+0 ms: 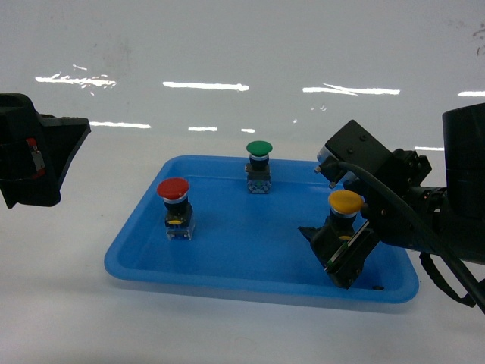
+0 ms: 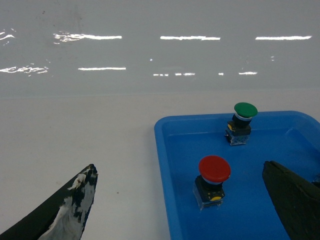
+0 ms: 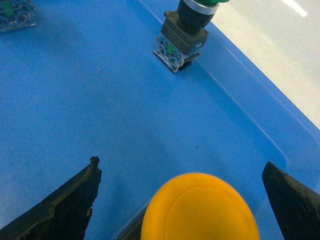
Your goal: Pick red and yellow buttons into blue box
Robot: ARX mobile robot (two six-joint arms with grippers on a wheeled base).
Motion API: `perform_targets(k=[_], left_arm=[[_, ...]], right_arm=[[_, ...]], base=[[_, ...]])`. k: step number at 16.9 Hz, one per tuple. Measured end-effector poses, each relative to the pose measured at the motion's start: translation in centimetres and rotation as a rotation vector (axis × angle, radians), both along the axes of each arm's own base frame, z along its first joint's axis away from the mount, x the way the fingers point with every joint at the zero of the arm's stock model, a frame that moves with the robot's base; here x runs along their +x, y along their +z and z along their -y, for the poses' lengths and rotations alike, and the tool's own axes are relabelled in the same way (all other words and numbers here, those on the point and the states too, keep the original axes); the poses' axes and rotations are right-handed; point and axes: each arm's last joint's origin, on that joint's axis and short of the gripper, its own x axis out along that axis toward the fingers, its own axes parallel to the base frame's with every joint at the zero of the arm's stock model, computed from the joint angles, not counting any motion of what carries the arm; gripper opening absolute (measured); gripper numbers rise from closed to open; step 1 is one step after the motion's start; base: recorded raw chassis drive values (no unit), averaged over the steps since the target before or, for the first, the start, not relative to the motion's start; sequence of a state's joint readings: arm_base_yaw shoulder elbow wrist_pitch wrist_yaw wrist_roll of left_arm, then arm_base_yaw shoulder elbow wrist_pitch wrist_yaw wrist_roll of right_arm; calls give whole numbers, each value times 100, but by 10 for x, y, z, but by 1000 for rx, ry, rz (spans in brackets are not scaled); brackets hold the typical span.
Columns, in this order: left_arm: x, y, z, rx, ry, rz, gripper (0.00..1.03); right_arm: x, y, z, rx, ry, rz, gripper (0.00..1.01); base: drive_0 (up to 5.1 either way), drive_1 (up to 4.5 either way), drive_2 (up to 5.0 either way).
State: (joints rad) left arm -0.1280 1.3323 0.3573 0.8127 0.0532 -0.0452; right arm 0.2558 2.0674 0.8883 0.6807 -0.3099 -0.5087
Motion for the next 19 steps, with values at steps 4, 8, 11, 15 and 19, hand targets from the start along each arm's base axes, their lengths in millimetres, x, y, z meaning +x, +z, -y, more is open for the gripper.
perform_targets(k=[4, 8, 11, 15, 19], left_arm=[[0, 0, 0, 0, 0, 0, 98], [0, 0, 0, 0, 0, 0, 98], [0, 0, 0, 0, 0, 0, 98], [0, 0, 0, 0, 0, 0, 98], [0, 0, 0, 0, 0, 0, 98]], right_arm=[[0, 0, 0, -5, 3, -1, 84], [0, 0, 0, -7, 6, 2, 43], [0, 0, 0, -6, 6, 6, 30], [-6, 8, 1, 16, 14, -1, 30], [-28, 58, 9, 92, 34, 67, 30]], base=[[0, 0, 0], [0, 0, 0], [0, 0, 0], [0, 0, 0], [0, 0, 0]])
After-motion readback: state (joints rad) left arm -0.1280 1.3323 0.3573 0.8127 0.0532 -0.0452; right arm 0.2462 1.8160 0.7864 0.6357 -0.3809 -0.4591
